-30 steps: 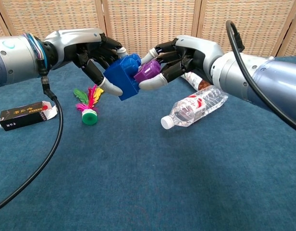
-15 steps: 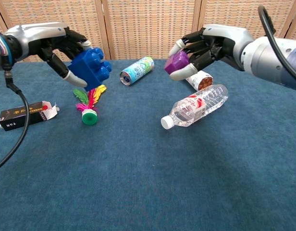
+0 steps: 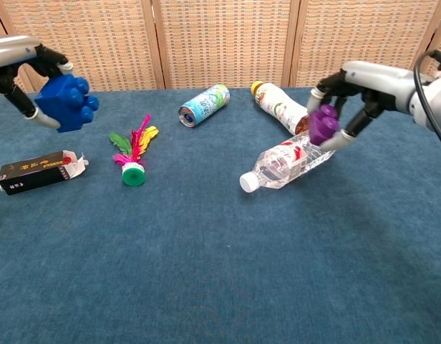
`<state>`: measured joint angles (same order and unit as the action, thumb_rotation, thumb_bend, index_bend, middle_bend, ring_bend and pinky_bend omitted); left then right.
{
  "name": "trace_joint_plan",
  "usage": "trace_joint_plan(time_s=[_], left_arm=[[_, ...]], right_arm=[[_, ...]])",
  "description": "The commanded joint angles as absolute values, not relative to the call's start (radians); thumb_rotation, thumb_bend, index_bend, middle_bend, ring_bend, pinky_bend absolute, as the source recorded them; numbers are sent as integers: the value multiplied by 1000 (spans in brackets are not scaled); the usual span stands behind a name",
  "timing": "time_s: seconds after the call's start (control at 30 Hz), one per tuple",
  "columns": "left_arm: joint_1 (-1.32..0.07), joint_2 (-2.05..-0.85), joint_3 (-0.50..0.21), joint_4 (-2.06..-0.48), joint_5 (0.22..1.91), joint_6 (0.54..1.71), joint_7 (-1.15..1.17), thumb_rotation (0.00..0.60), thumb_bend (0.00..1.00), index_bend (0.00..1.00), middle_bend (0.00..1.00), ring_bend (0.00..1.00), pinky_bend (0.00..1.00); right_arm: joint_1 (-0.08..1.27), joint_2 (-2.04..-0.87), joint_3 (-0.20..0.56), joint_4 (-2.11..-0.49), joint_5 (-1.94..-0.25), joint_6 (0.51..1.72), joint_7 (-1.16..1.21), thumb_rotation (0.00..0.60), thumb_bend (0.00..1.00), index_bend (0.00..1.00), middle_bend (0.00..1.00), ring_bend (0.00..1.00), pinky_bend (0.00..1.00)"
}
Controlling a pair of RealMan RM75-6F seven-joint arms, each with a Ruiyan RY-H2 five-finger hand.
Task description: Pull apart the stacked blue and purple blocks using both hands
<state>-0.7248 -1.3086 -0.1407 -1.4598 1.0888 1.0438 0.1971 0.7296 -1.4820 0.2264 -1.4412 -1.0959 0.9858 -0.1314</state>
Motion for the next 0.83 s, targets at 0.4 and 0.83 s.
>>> trace_joint_plan(time_s=[0.4,0.83], left_arm=[[-620,-1225,-148,-1480,1175,1112,23,600,0,0,0,0,0],[-350,-1149,-72,-1604,1242,1423,-11,600,0,0,0,0,0]], right_arm=[[620,-1320,152,-1550,-1266,1113,-93,600,0,0,0,0,6],[359,-1196,8,-1396,-1555,1484,114,600,0,0,0,0,0]])
